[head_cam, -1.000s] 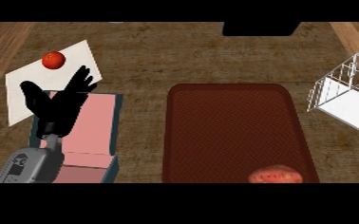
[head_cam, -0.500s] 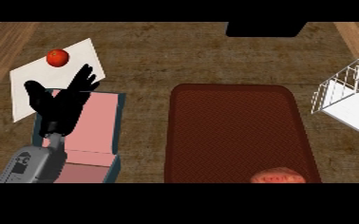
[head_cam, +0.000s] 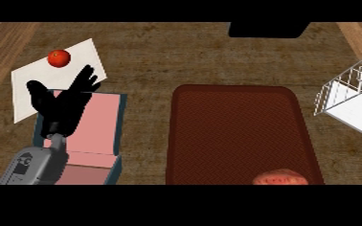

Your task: Pick the croissant from the tray and place it in the tiered shelf

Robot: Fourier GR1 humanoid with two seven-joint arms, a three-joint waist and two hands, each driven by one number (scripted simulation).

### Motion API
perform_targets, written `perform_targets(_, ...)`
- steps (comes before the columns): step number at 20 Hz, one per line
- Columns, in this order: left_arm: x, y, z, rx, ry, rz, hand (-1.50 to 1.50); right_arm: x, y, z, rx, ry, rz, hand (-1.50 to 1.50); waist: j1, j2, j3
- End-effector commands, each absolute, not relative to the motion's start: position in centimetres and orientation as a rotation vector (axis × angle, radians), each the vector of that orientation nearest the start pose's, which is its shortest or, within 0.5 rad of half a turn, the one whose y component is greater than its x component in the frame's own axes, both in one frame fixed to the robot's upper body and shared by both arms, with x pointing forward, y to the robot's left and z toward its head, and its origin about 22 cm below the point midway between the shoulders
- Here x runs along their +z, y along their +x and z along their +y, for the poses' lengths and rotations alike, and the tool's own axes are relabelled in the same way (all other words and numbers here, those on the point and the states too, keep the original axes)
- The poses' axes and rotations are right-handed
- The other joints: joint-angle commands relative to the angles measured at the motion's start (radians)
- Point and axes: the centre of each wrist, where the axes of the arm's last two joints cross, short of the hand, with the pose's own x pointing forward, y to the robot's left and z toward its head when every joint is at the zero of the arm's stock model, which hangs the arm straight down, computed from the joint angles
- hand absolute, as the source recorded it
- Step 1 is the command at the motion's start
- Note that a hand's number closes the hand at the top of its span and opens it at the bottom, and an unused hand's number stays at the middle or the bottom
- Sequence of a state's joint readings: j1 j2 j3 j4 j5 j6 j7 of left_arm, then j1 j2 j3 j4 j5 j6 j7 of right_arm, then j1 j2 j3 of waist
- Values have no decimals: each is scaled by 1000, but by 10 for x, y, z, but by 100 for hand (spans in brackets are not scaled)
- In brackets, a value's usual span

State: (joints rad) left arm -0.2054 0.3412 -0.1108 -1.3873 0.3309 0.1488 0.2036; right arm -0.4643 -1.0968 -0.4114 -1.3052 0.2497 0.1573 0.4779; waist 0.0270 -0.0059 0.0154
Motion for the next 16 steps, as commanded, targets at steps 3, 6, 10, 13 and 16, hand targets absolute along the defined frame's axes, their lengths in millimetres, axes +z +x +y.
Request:
perform_targets(3, -24, 259, 289, 39, 95, -1114, 0, 342, 260, -484, 254, -1320, -1253, 150, -13, 9, -16)
perform_targets(6, -27, 257, 280, 25, 77, -1104, 0, 320, 271, -481, 302, -1328, -1200, 150, -9, 12, -15)
perform_targets(10, -20, 257, 285, 23, 72, -1136, 0, 338, 263, -500, -49, -1252, -1323, -150, -7, 8, -15)
perform_targets(13, -25, 254, 287, 18, 71, -1136, 0, 328, 274, -494, -117, -1204, -1354, -150, -4, 10, -15)
perform_targets(16, -25, 261, 294, 43, 94, -1123, 0, 322, 273, -498, -226, -1094, -1445, -150, -23, 8, -15)
